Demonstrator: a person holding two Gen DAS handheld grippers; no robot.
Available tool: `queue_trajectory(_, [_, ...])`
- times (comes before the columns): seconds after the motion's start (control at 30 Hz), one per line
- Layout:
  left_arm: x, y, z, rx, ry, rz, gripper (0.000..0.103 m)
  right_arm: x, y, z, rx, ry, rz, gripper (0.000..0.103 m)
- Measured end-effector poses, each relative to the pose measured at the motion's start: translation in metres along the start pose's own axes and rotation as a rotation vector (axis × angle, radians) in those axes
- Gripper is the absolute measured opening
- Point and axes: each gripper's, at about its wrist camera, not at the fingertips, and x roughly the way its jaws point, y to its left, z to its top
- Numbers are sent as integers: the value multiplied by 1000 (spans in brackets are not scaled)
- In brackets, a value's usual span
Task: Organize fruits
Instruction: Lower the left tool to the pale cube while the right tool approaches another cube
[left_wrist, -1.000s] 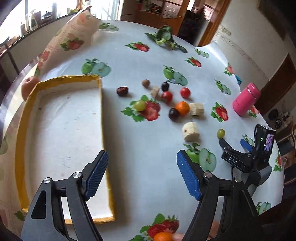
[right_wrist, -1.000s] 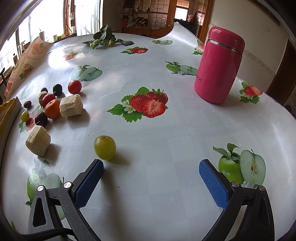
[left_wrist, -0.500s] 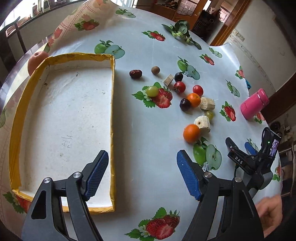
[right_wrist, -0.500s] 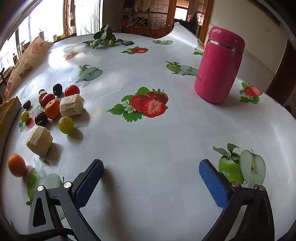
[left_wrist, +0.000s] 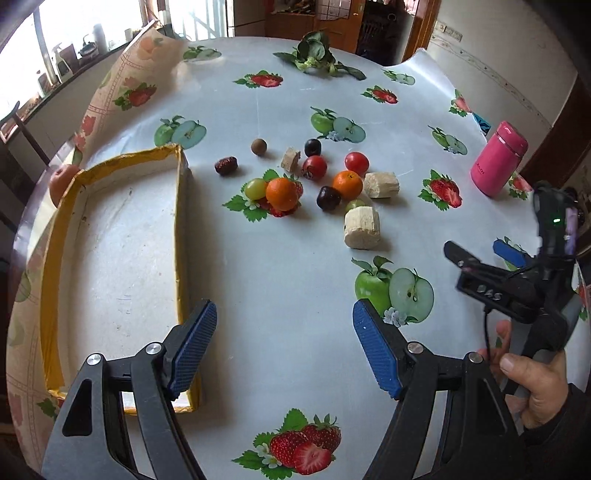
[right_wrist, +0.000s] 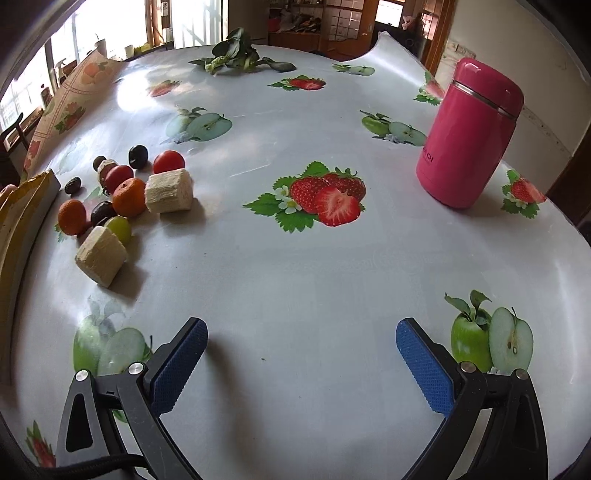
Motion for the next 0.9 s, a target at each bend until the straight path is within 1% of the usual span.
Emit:
queue_trajectory(0.03, [-4,1,2,-4,-11,11,76,-15,-3,3,52,-45,59,102])
queue_trajectory(0.07, [-9,2,3,-13,-20,16,76,-31,-8,4,119,-94,140,102])
queue_trajectory(0.1, [-12,3,5,-25,-28,24,76,-43,-10,8,157,-117,217,103])
queue_trajectory(0.13, [-16,4,6,-33,-35,36,76,-49,-10,13,185,-101,309,103])
queue_trajectory(0.17, [-19,4,7,-37,-42,44,76,-51,-9,19,217,-75,421,103])
queue_trajectory(0.2, [-22,4,9,-38,-50,53,76,-54,-6,24,235,-54,493,103])
queue_trajectory(0.23, [-26,4,9,-38,-59,66,76,-60,0,28,222,-47,510,103])
queue_trajectory(0.37, [-39,3,12,-36,-93,95,76,-86,23,40,78,-57,470,103])
queue_trajectory(0.43, [-44,1,12,-30,-113,116,76,-96,31,46,-9,-49,432,103])
queue_trajectory(0.47, [-46,1,13,-28,-118,122,76,-98,35,49,-53,-37,429,103])
queue_trajectory(0.53, [-49,3,13,-30,-128,128,76,-103,42,50,-137,-33,459,103])
queue_trajectory(0.63, [-53,5,14,-34,-140,135,76,-117,50,51,-258,-65,440,103])
queue_trajectory(0.73, [-55,6,14,-34,-151,144,76,-129,60,51,-365,-108,396,103])
queue_trajectory(0.8, [-57,6,14,-37,-156,142,76,-134,64,51,-417,-135,391,103])
queue_trajectory(0.9, [-59,6,15,-34,-163,147,76,-139,68,51,-454,-142,405,103])
